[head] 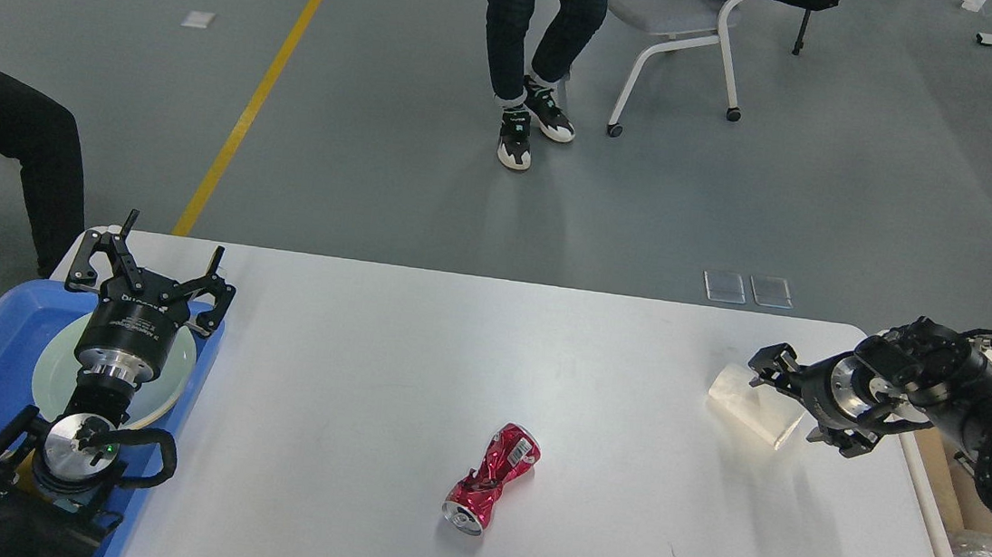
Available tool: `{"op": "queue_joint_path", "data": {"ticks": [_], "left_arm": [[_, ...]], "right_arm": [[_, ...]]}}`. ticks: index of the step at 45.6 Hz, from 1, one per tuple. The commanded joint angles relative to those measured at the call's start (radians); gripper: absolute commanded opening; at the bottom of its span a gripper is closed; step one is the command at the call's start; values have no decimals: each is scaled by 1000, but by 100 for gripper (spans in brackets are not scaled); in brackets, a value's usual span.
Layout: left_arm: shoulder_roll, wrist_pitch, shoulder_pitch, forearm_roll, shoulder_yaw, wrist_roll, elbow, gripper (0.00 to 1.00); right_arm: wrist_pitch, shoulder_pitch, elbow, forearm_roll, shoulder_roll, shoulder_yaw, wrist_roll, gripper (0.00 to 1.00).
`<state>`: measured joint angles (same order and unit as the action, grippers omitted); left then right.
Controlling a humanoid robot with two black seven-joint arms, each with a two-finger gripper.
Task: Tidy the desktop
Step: 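Lower the right gripper and grasp the white paper box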
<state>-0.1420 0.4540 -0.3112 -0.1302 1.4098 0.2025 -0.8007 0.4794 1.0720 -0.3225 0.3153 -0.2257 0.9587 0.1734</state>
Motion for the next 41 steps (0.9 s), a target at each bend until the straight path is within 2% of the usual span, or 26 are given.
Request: {"op": "queue_joint_path", "data": {"ticks": [1,6,11,13,20,21,22,28,35,41], "left_arm": [[1,0,0,0,0,0,0,96],[1,0,0,0,0,0,0,96],[1,0,0,1,0,0,0,96],[-1,0,0,0,0,0,0,96],[1,0,1,0,0,0,0,96],[1,0,0,0,0,0,0,96],[1,0,0,0,0,0,0,96],[1,0,1,0,0,0,0,96],[-1,0,0,0,0,0,0,96],[-1,0,1,0,0,0,0,96]], "right_arm": [[-18,-59,63,1,14,-86,0,100],[-22,-92,112,1,37,-101,0,100],[-33,-98,114,2,39,-110,2,86],[-35,-101,111,4,39,-115,5,74],[-35,-122,100,5,23,-170,34,10],[-33,-124,99,5,23,-172,35,3],[-33,-126,99,5,23,-172,37,0],[-38,-130,102,4,23,-172,38,0],[-48,-133,99,5,28,-175,83,0],[-50,-139,99,5,23,-175,87,0]]}}
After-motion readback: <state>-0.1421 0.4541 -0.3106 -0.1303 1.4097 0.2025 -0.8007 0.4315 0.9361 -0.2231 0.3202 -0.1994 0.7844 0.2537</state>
